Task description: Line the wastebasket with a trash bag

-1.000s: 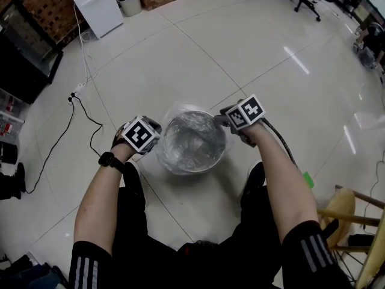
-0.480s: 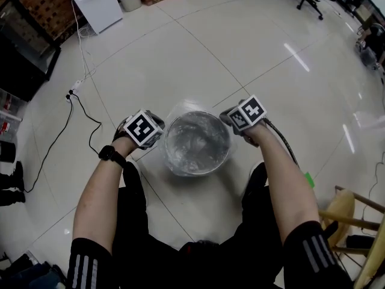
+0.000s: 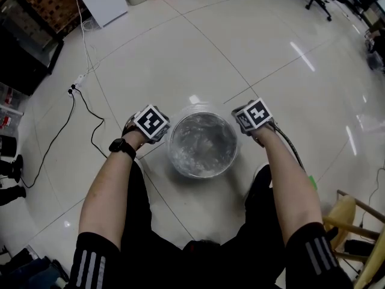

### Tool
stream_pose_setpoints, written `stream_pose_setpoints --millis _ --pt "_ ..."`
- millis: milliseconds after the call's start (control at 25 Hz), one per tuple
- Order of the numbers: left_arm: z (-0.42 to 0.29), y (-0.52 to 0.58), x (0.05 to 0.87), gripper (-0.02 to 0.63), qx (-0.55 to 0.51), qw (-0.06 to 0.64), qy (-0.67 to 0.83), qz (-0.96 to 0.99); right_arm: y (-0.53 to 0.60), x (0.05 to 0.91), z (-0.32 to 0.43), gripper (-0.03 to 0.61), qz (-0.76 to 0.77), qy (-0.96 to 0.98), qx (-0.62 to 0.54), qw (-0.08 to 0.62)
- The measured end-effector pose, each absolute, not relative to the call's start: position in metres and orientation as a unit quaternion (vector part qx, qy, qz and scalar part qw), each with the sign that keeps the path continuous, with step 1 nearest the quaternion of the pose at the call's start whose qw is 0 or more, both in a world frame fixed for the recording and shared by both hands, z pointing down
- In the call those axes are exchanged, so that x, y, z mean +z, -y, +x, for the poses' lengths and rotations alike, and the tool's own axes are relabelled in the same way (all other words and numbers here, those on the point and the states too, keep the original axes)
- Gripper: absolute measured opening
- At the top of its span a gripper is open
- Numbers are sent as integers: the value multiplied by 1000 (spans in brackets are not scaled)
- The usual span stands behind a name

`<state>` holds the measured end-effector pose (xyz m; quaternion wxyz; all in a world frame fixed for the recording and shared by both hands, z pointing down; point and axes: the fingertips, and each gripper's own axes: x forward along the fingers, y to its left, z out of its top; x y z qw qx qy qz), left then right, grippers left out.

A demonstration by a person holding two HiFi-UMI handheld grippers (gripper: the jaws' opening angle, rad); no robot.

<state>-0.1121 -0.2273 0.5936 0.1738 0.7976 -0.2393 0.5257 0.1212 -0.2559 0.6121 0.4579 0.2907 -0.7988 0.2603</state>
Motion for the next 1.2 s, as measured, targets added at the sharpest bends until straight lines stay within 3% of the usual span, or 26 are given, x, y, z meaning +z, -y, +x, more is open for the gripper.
stream_pose_setpoints --millis 160,280,680,840,1200 --pt "-126 205 625 -6 562 252 215 758 261 630 123 6 290 790 268 469" --pt "-125 202 640 -6 568 270 202 751 260 643 127 6 288 781 278 479" --pt "-107 185 659 28 564 280 148 762 230 676 131 16 237 763 304 519" --pt "-103 183 659 43 566 279 153 760 242 663 138 106 266 767 306 498" --pt "-122 206 633 81 526 248 211 786 257 615 155 114 301 788 280 458"
